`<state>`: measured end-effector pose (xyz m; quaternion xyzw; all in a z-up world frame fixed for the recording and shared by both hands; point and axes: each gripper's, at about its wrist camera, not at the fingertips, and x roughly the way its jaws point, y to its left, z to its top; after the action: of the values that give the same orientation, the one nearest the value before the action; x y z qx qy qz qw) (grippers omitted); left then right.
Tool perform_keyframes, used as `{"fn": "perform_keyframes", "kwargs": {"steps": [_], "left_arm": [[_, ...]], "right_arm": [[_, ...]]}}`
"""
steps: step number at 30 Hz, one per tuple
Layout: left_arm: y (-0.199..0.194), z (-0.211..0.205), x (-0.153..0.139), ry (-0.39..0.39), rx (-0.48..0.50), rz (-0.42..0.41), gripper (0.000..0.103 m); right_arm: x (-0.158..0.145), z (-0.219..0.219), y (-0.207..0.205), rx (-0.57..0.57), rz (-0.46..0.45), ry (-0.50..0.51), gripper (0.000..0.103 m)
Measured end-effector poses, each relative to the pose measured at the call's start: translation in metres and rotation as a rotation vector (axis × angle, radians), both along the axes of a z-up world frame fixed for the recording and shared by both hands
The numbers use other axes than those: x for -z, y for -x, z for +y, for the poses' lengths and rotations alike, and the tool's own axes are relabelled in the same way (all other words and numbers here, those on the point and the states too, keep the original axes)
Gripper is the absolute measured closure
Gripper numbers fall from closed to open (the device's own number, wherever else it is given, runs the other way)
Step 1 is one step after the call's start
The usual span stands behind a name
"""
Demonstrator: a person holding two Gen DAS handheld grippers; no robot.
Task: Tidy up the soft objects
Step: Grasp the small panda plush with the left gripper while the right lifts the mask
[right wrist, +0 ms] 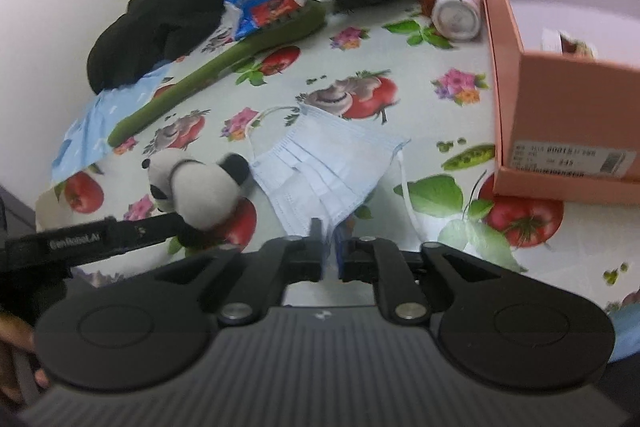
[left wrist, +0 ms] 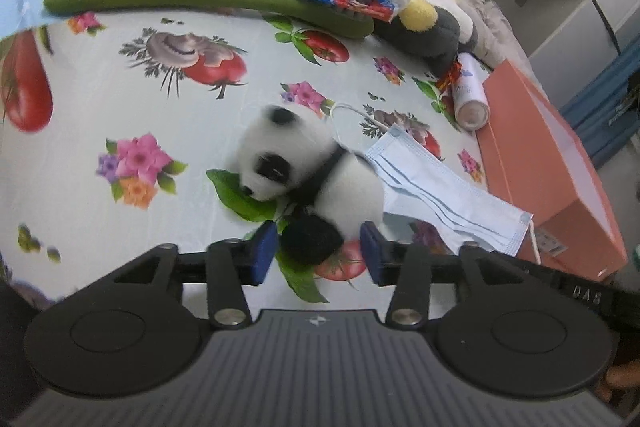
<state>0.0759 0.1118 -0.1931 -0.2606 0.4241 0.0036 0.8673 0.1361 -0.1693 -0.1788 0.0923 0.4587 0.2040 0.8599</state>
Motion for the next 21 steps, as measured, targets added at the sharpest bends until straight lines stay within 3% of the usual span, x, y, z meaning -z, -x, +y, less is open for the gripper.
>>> {"fn": "perform_keyframes", "kwargs": {"steps": [1, 2, 12, 16, 18, 21], "left_arm": [[0.001, 0.000, 0.000, 0.012, -0.014, 0.001, 0.046], [0.002, 0.000, 0.000, 0.026, -0.028, 0.007, 0.044], [-0.004, -0.016, -0.012, 0.084, -0.095, -0.001, 0.031], [-0.014, -0.018, -0.012, 0.110, -0.141, 0.016, 0.026], [-0.020, -0.019, -0.010, 0.122, -0.155, 0.029, 0.026], [-0.031, -0.026, -0.012, 0.063, -0.143, 0.042, 0.024]], "right_arm": [[-0.002, 0.001, 0.002, -0.012, -0.015, 0.010, 0.061], [-0.004, 0.001, 0.003, -0.021, -0.027, 0.018, 0.054], [-0.023, 0.005, 0.015, -0.116, -0.161, 0.084, 0.055], [-0.030, 0.006, 0.010, -0.129, -0.237, 0.110, 0.036], [-0.027, 0.005, 0.006, -0.128, -0.254, 0.108, 0.036], [-0.018, 0.009, -0.004, -0.154, -0.267, 0.149, 0.036]]}}
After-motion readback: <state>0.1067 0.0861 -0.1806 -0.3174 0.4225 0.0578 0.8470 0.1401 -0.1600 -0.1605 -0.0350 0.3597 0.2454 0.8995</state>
